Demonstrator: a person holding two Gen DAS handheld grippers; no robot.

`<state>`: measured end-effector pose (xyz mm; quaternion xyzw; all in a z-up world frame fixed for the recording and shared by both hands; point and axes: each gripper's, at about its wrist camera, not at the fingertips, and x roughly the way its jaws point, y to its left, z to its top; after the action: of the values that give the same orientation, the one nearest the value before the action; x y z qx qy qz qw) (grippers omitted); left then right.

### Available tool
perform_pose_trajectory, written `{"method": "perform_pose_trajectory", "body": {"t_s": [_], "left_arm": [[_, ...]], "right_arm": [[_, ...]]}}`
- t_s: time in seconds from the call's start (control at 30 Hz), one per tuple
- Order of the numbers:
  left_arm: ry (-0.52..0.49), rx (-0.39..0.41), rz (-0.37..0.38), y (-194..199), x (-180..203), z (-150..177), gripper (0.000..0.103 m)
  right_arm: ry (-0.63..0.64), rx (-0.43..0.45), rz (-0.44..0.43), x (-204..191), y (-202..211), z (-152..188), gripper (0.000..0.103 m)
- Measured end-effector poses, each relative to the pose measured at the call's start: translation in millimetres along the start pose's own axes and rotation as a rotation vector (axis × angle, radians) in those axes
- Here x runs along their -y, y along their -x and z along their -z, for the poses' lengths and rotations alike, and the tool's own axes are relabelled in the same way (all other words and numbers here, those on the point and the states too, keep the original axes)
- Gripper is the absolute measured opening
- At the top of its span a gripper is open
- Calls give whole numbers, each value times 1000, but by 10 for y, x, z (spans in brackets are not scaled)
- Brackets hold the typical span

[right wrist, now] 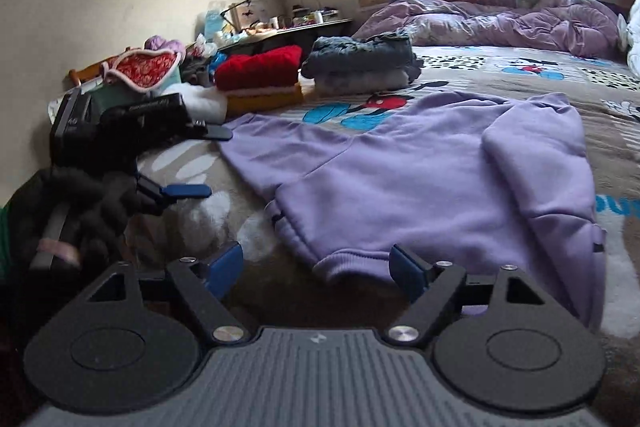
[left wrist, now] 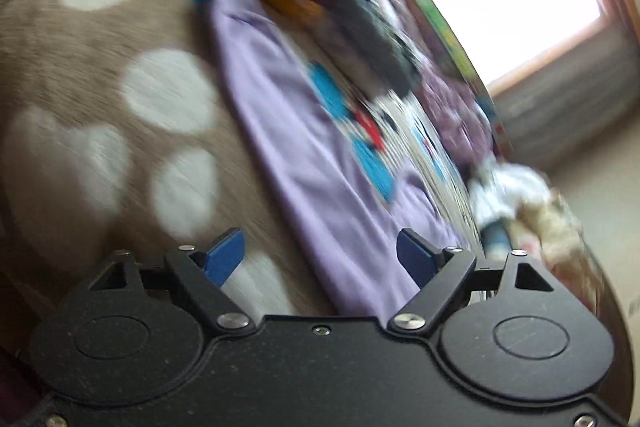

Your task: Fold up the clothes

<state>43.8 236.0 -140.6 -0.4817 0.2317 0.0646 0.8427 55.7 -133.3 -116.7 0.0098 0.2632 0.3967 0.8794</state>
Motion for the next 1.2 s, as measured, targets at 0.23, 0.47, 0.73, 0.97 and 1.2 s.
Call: {"method": "perform_pose_trajectory", "body": {"t_s": [0.23,0.47,0.73,0.97,1.2], "left_arm": [[116,74,-29,-106,-208,-440,69],[133,111,-64,-381,-292,-899,56],[77,113,-101,-686,-275,-1180,28],[-39,147,-59,-609,303,-1243,3],[-166,183,57,-383,1117,-1015,2]], "right_arm": [[12,10,11,10,-44,54,80],[12,62,40,106,0,70,80],[-10,73,65,265,-27,83,80],[-87,130,82,490,91,62,80],[-201,205,110,780,290,41,80]]}}
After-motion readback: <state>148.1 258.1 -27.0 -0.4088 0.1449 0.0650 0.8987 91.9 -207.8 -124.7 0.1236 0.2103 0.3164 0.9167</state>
